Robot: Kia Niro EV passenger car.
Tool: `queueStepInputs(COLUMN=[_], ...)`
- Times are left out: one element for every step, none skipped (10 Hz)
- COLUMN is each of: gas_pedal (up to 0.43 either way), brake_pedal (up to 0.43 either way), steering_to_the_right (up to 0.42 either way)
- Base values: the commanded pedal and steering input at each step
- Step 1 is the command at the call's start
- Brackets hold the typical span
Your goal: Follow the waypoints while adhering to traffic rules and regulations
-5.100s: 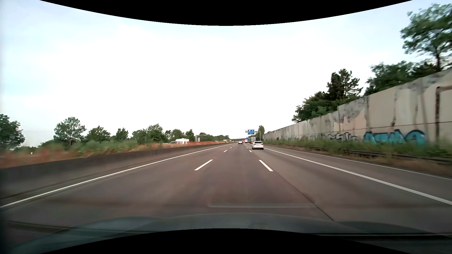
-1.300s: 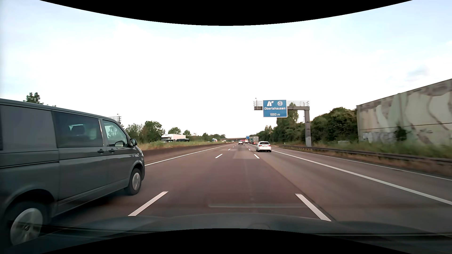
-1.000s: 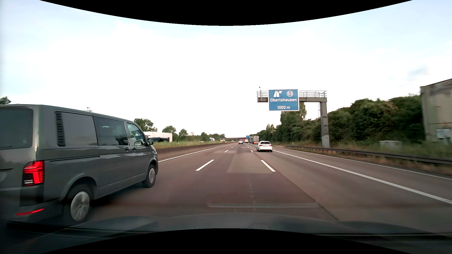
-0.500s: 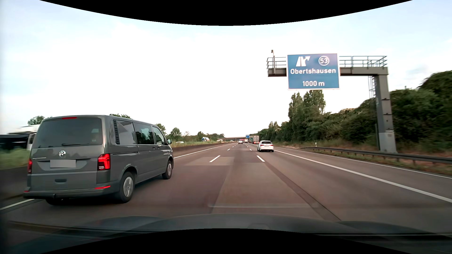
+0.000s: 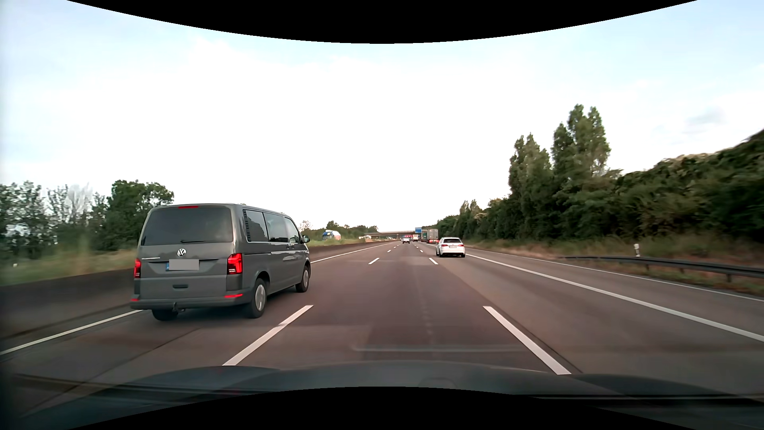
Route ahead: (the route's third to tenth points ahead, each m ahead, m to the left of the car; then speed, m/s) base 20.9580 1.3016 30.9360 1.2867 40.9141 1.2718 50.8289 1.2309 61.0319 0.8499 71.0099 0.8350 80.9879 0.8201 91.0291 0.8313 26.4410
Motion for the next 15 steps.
queueStepInputs(gas_pedal=[0.189,0.189,0.189,0.189,0.189,0.189,0.189,0.189,0.189,0.189,0.189,0.189,0.189,0.189,0.189], brake_pedal=[0.000,0.000,0.000,0.000,0.000,0.000,0.000,0.000,0.000,0.000,0.000,0.000,0.000,0.000,0.000], steering_to_the_right=[-0.003,-0.003,-0.003,-0.003,-0.003,-0.002,-0.002,-0.002,-0.002,-0.002,-0.001,-0.002,-0.002,-0.001,-0.002])
